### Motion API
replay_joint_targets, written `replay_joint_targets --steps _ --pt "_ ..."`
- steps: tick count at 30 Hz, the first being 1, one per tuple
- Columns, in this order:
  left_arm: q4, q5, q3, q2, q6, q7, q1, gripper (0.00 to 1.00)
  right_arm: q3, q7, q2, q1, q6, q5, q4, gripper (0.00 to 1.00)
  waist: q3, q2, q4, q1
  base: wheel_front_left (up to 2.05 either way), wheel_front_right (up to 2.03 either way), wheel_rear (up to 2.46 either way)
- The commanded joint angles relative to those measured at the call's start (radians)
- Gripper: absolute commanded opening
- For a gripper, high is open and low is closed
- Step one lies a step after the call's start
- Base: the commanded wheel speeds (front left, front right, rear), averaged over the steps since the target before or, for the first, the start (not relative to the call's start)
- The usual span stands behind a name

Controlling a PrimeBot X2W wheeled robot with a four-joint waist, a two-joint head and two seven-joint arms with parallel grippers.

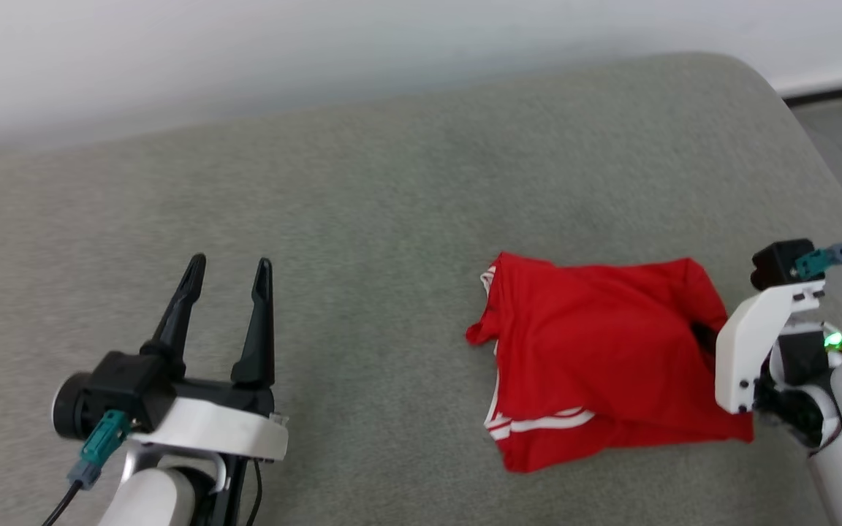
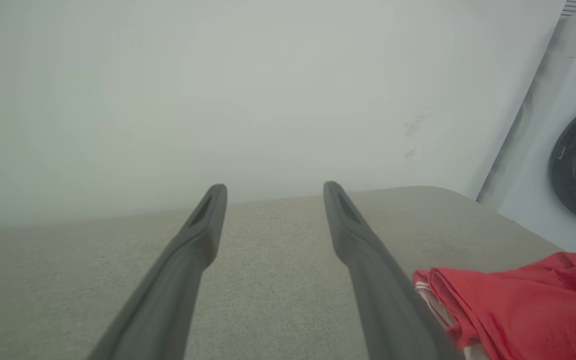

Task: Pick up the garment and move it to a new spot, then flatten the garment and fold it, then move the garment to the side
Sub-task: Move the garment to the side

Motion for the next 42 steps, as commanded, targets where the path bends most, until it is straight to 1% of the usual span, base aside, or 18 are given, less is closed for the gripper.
replay_joint_targets --steps 1,2,3,7,11,12,15,17,21,22,23,24,28,30,33,36,37,42 --pt "-0.013 0.010 -0.005 0.011 -0.005 0.011 -0.026 1.00 -0.006 -0.017 -0.005 -0.044 -0.001 -0.031 0.012 0.00 0.110 0.0000 -0.104 -0.0001 0.00 0.00 0.00" --pt "-0.013 0.010 -0.005 0.011 -0.005 0.011 -0.026 1.00 -0.006 -0.017 -0.005 -0.044 -0.001 -0.031 0.012 0.00 0.110 0.0000 -0.104 -0.0001 0.00 0.00 0.00" --pt "-0.024 0.017 -0.009 0.017 -0.008 0.017 -0.040 1.00 -0.011 -0.024 -0.006 -0.060 -0.001 -0.045 0.023 0.00 0.132 0.0000 -0.119 -0.0001 0.00 0.00 0.00" --pt "-0.053 0.039 -0.027 0.039 -0.027 0.051 -0.103 1.00 -0.053 -0.095 -0.020 -0.138 -0.001 -0.128 0.071 0.00 0.221 0.0000 -0.152 -0.0001 0.00 0.00 0.00" --pt "-0.082 0.060 -0.045 0.060 -0.048 0.084 -0.172 1.00 -0.125 -0.163 -0.044 -0.232 -0.001 -0.226 0.141 0.00 0.308 0.0000 -0.153 -0.0001 0.00 0.00 0.00" --pt "-0.110 0.078 -0.065 0.069 -0.068 0.111 -0.240 1.00 -0.236 -0.234 -0.062 -0.318 -0.001 -0.320 0.214 0.00 0.384 0.0000 -0.132 -0.0001 0.00 0.00 0.00" --pt "-0.130 0.088 -0.072 0.081 -0.077 0.128 -0.275 1.00 -0.336 -0.295 -0.070 -0.375 -0.001 -0.403 0.247 0.00 0.430 0.0000 -0.122 -0.0001 0.00 0.00 0.00" --pt "-0.143 0.094 -0.072 0.088 -0.078 0.138 -0.290 1.00 -0.405 -0.338 -0.062 -0.407 -0.001 -0.450 0.263 0.00 0.455 0.0000 -0.117 -0.0001 0.00 0.00 0.00" --pt "-0.158 0.099 -0.074 0.099 -0.084 0.151 -0.310 1.00 -0.506 -0.420 -0.037 -0.444 -0.001 -0.546 0.295 0.00 0.488 0.0000 -0.108 -0.0001 0.00 0.00 0.00" --pt "-0.161 0.100 -0.075 0.101 -0.085 0.155 -0.313 1.00 -0.533 -0.438 -0.029 -0.446 -0.001 -0.567 0.306 0.08 0.495 0.0000 -0.106 -0.0001 0.00 0.00 0.00" --pt "-0.163 0.101 -0.075 0.103 -0.085 0.155 -0.314 1.00 -0.557 -0.454 -0.017 -0.447 -0.001 -0.587 0.318 0.47 0.500 0.0000 -0.104 -0.0001 0.00 0.00 0.00" --pt "-0.163 0.101 -0.075 0.104 -0.086 0.156 -0.315 1.00 -0.582 -0.469 -0.005 -0.448 -0.001 -0.605 0.331 1.00 0.503 0.0000 -0.102 -0.0001 0.00 0.00 0.00" --pt "-0.156 0.094 -0.075 0.107 -0.086 0.153 -0.318 1.00 -0.682 -0.532 0.025 -0.445 -0.001 -0.686 0.361 1.00 0.503 0.0000 -0.098 -0.0001 0.00 0.00 0.00" --pt "-0.147 0.090 -0.074 0.106 -0.083 0.147 -0.312 1.00 -0.729 -0.565 0.039 -0.447 -0.001 -0.716 0.365 1.00 0.489 0.0000 -0.098 -0.0001 0.00 0.00 0.00" --pt "-0.129 0.082 -0.073 0.100 -0.075 0.133 -0.286 1.00 -0.770 -0.613 0.060 -0.449 -0.001 -0.737 0.366 1.00 0.450 0.0000 -0.101 -0.0001 0.00 0.00 0.00" --pt "-0.103 0.071 -0.072 0.087 -0.068 0.109 -0.262 1.00 -0.768 -0.655 0.064 -0.432 -0.001 -0.750 0.358 1.00 0.390 0.0000 -0.102 -0.0001 0.00 0.00 0.00" --pt "-0.094 0.066 -0.071 0.081 -0.063 0.100 -0.251 1.00 -0.754 -0.666 0.063 -0.422 -0.001 -0.756 0.354 1.00 0.367 0.0000 -0.102 -0.0001 0.00 0.00 0.00" --pt "-0.040 0.037 -0.062 0.050 -0.034 0.056 -0.180 1.00 -0.665 -0.719 0.091 -0.350 -0.001 -0.715 0.305 1.00 0.241 0.0000 -0.091 -0.0001 0.00 0.00 0.00"
